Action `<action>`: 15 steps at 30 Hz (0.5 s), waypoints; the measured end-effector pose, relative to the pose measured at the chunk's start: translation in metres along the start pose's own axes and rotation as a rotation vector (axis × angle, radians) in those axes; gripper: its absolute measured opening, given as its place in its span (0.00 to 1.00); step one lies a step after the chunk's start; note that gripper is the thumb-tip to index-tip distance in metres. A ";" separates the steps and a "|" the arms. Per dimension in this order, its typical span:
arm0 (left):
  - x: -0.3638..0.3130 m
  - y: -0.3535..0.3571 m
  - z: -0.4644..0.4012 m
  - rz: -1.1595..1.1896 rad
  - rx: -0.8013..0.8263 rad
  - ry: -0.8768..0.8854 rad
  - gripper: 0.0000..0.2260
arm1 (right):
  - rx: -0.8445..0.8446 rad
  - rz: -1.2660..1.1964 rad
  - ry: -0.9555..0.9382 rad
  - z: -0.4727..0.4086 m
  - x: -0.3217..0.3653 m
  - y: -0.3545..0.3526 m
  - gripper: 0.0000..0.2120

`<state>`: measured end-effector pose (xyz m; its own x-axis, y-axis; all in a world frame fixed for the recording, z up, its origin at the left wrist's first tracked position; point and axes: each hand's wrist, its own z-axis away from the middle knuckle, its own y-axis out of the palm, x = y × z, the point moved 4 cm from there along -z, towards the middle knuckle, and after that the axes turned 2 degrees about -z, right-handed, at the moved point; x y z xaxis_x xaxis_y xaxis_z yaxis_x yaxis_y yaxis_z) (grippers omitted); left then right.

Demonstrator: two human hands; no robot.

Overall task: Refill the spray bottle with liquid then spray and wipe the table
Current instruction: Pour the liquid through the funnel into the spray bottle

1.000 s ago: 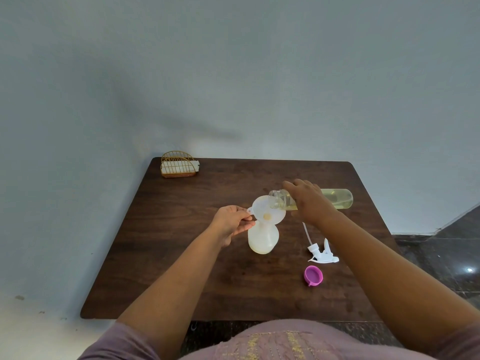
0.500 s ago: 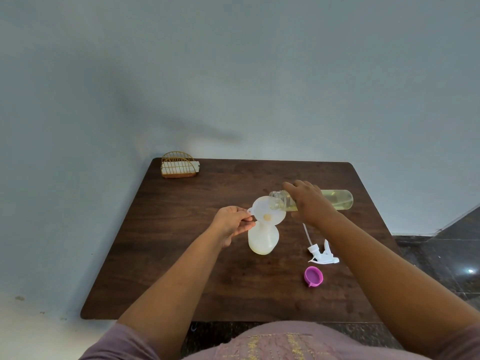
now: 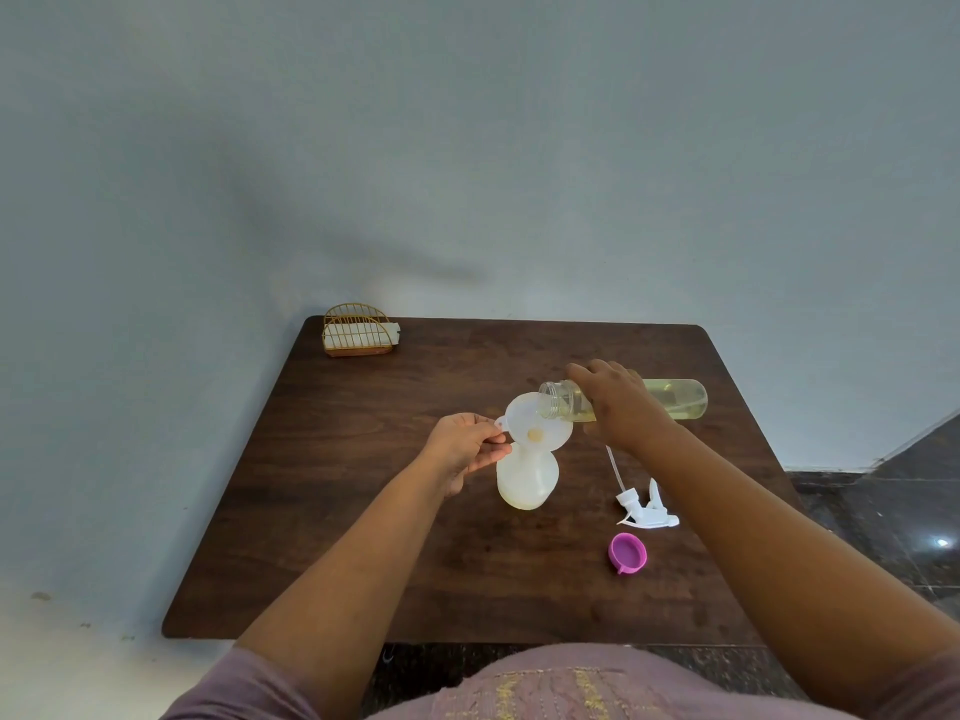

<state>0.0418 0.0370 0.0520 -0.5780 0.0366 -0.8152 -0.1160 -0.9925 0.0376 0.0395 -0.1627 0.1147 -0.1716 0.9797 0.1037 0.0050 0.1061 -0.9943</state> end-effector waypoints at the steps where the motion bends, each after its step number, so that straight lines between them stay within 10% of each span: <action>1: 0.000 0.000 0.000 0.000 0.001 -0.001 0.03 | -0.003 0.000 0.000 0.000 0.000 0.000 0.28; 15: 0.000 0.001 0.001 -0.004 0.005 -0.012 0.03 | -0.001 0.005 -0.004 0.003 0.000 0.000 0.29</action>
<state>0.0405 0.0361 0.0528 -0.5874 0.0420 -0.8082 -0.1220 -0.9918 0.0372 0.0369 -0.1637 0.1146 -0.1760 0.9795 0.0984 0.0065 0.1011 -0.9949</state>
